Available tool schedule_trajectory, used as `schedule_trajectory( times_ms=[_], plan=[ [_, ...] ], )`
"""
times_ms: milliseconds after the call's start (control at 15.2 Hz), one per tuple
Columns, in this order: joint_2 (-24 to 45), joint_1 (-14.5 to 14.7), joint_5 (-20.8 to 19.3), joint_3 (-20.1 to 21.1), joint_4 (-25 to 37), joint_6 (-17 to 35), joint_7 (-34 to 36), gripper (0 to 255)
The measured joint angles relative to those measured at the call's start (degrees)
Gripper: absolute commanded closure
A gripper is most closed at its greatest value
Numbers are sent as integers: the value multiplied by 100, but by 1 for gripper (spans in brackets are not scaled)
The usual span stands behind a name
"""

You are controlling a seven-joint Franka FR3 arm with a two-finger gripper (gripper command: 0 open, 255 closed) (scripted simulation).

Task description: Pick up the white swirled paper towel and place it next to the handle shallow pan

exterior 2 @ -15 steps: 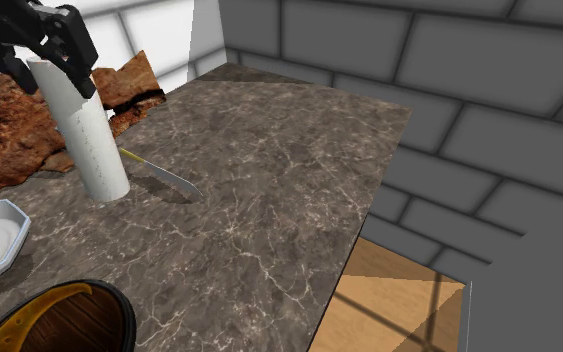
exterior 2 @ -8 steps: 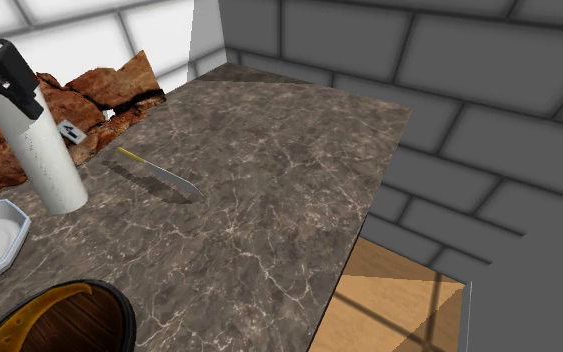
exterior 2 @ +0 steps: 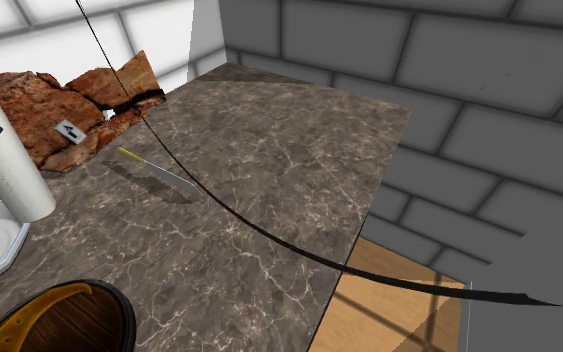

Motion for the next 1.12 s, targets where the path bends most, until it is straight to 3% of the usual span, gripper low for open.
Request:
schedule_trajectory(
  times_ms=[1122],
  plan=[
    [314, 12, -346, -163, -871, 1095, 402, 255]
  ],
)
